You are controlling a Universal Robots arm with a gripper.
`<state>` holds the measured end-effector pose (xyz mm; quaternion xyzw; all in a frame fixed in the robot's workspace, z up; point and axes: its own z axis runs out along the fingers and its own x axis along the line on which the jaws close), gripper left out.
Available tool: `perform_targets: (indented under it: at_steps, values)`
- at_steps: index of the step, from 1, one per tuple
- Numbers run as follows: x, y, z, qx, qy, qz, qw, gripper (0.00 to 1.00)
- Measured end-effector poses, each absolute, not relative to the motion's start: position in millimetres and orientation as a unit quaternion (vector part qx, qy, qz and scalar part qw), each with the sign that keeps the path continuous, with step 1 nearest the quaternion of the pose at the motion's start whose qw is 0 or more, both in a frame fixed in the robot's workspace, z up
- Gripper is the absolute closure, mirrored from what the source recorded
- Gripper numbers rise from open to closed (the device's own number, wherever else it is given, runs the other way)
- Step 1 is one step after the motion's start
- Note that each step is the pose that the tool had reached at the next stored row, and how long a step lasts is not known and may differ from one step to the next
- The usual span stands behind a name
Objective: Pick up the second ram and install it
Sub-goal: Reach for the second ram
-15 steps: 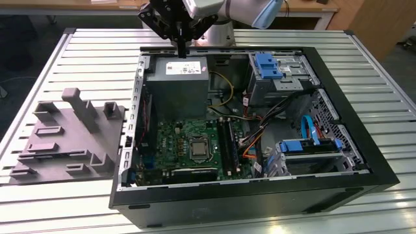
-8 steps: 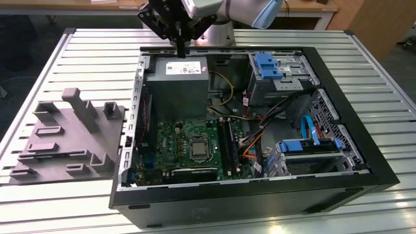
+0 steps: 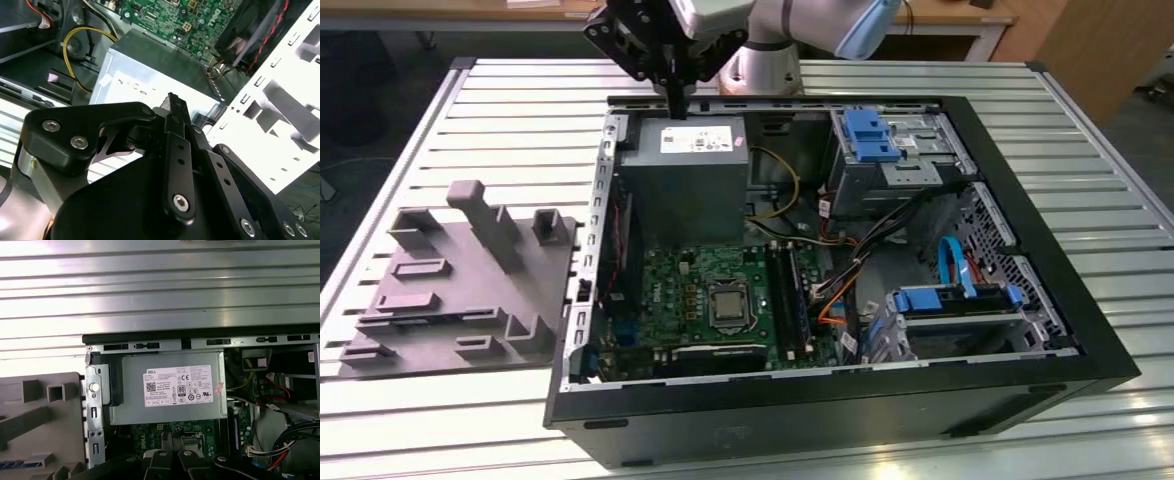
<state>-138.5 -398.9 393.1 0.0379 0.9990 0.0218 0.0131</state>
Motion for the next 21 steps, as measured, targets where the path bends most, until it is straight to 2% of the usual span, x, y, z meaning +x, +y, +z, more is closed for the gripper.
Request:
perform_targets:
  at_steps: [21]
  values:
    - [-171,-399,393,0.038,0.999,0.022,0.013,0.90]
